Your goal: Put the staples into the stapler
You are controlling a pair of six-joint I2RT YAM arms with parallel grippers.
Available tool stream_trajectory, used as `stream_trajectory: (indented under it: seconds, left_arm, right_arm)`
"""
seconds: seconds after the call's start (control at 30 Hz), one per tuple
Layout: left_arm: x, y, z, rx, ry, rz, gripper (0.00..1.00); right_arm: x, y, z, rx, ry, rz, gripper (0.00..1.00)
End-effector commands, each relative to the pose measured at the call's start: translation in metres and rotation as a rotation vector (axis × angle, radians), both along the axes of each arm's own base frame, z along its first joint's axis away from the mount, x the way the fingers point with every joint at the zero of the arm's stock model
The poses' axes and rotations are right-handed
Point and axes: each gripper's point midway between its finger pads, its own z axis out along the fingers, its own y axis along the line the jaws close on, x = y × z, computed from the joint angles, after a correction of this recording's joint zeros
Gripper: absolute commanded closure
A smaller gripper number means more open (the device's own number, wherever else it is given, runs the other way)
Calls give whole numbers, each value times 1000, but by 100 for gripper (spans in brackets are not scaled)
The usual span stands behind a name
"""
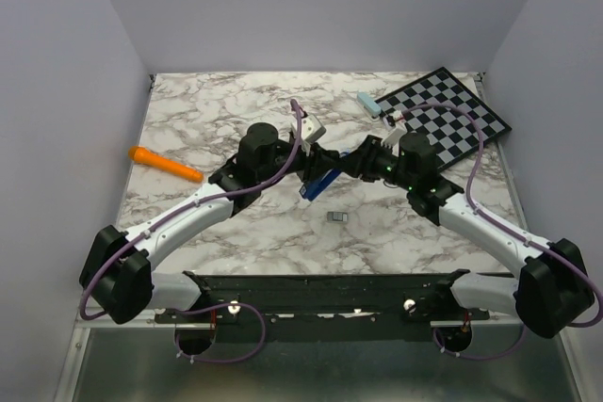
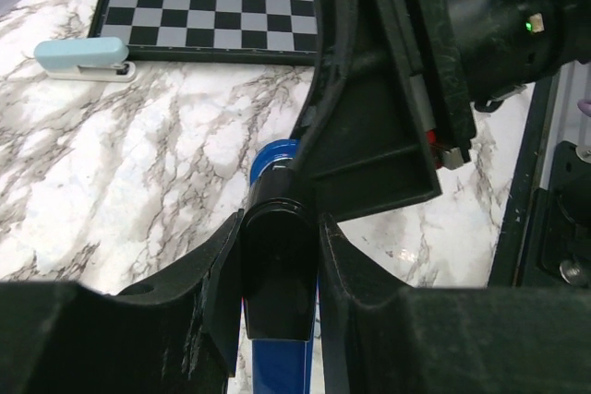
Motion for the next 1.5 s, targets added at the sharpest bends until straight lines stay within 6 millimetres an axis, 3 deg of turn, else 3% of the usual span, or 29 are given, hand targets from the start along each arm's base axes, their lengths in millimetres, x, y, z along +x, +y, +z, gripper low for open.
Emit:
stream_trajectory:
  seconds: [0.0,0.1,0.23,0.47,0.73,1.03,1.07,1.2,1.3,1.47]
  left_arm:
    - [-17,-12,46,-79,-107,-90,100]
    - [-18,-10,47,-75,-117,-89,100]
    - [-17,-2,52,-86,-132,-45,100]
    - [-6,37,55,-143,-155,115,100]
    - [9,116,56,-364,-133,418,100]
    - [-2,172,22,-645,-6,665,100]
    - [-2,180,12,-670,13,710,100]
    - [-7,184,-5,-778,105,719,100]
    - [-11,179,-22,-820,185,692,90]
    - [-17,174,-32,-849,233,655,55]
  right_arm:
    - [7,1,4,67,4,-32,57]
    - [9,-4,4,78,2,-76,71]
    - [10,-8,5,83,6,-100,99]
    - [12,-26,15,184,48,-143,99]
    - [18,-55,55,401,24,-169,99]
    - [13,-69,104,630,-35,-151,99]
    - [13,-69,106,646,-36,-144,99]
    - [9,-69,126,743,-63,-112,99]
    - [10,-68,130,773,-77,-93,99]
    - [16,-67,126,778,-71,-96,99]
